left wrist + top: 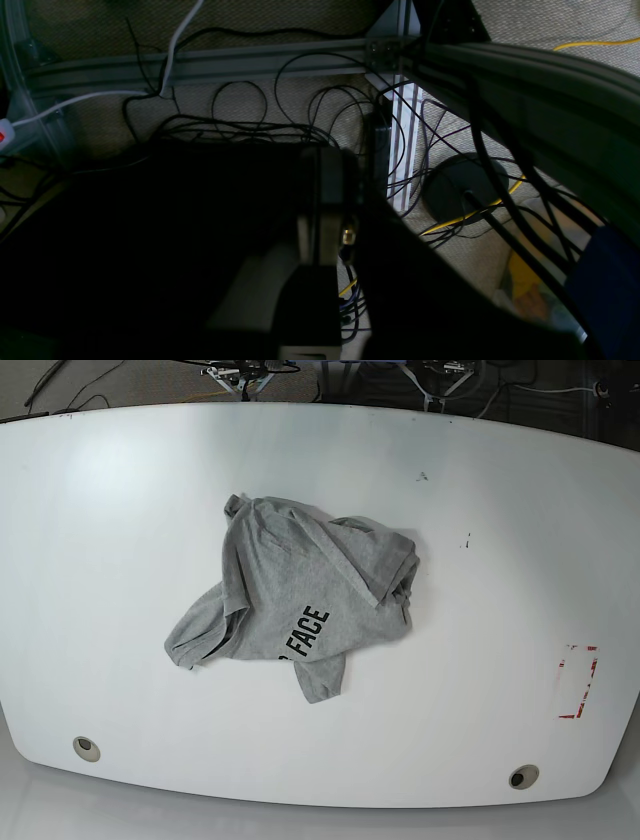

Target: Layout the t-shirt on the table in an organized manner, then fold the t-shirt properly

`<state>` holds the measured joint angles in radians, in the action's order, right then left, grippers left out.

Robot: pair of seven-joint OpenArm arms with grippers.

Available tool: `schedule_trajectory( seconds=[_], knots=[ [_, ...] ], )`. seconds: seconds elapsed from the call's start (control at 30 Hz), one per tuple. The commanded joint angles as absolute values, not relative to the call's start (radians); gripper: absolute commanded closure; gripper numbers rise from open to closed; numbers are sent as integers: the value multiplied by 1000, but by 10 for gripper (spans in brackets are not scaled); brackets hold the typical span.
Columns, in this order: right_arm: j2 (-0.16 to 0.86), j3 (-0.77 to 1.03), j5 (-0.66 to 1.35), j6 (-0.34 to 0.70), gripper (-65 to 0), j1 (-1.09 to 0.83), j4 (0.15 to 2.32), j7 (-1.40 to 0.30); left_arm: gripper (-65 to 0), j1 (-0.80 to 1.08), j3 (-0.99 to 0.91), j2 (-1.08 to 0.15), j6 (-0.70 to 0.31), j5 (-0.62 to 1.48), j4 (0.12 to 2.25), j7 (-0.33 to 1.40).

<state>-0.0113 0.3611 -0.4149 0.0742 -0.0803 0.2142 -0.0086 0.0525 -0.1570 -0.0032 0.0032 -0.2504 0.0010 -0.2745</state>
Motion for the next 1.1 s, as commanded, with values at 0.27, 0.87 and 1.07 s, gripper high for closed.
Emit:
schedule_trajectory(
  seconds=[0.27, 0.87, 1.07],
  knots=[
    [-12, 363, -412, 73, -4, -107, 217, 81, -5, 87, -159, -5, 2, -248, 2, -357],
    [-38, 363, -410, 73, -5, -229, 383, 88, -165, 179, -156, -7, -1, -249, 94, -394],
    [-50, 363, -410, 73, -8, -295, 481, 87, -383, 243, -156, -5, -1, -249, 188, -394]
  ],
)
